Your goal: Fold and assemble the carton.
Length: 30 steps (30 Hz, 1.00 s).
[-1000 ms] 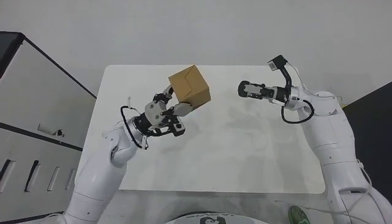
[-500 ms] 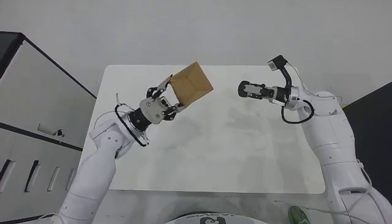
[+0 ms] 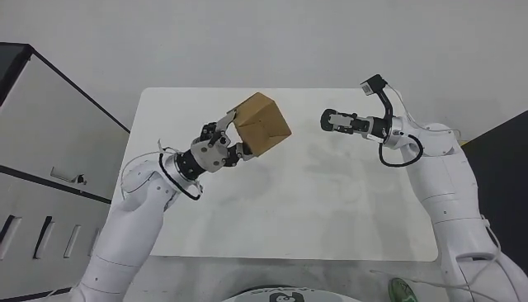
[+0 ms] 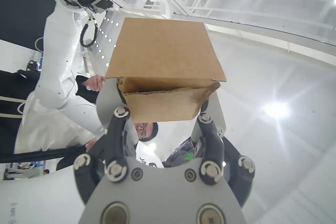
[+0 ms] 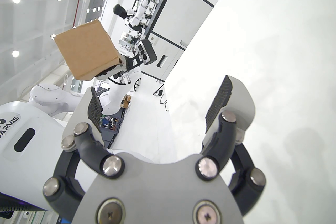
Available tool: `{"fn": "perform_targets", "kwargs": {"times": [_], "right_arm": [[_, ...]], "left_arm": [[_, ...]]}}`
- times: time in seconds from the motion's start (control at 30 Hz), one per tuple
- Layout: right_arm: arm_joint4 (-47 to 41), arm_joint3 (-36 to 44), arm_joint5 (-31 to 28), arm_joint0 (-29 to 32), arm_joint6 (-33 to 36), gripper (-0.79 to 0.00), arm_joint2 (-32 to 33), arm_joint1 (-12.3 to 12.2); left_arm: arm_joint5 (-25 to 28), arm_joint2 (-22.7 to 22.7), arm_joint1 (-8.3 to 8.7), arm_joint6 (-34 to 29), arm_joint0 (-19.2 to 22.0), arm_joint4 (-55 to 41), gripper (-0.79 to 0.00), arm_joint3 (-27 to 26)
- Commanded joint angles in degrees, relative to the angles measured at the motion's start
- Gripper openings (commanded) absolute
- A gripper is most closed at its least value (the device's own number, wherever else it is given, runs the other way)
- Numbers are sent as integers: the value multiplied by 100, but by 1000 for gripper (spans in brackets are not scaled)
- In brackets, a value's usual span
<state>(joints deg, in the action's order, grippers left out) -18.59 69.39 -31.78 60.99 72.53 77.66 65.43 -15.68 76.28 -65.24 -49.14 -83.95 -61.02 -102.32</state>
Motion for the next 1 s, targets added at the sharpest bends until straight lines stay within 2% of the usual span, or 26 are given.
{"fn": "perform_targets", "kwargs": {"times": [0.0,0.07,0.17,0.37,0.43,0.6,0.83,0.93,0.97], "right_arm": [[0,0,0,0,0,0,0,0],[0,0,0,0,0,0,0,0],[0,0,0,0,0,0,0,0],[0,0,0,0,0,0,0,0],[0,0,0,0,0,0,0,0],[0,0,0,0,0,0,0,0],[0,0,0,0,0,0,0,0],[0,0,0,0,0,0,0,0],[0,0,0,0,0,0,0,0]], "left_arm": [[474,-34,0,-505,93,528,-785,218],[853,-63,2,-847,232,797,-785,461],[990,-162,-26,-1478,415,395,-785,844],[618,-533,-102,-2693,782,-436,-785,1602],[557,-658,-125,-2928,887,-494,-785,1803],[571,-908,-193,-3224,1084,-661,-785,2135],[597,-906,-192,-3173,1087,-611,-785,2123],[1163,-967,-174,-3407,1156,129,-785,1934],[1551,-929,-162,-3424,1230,505,-785,1970]]}}
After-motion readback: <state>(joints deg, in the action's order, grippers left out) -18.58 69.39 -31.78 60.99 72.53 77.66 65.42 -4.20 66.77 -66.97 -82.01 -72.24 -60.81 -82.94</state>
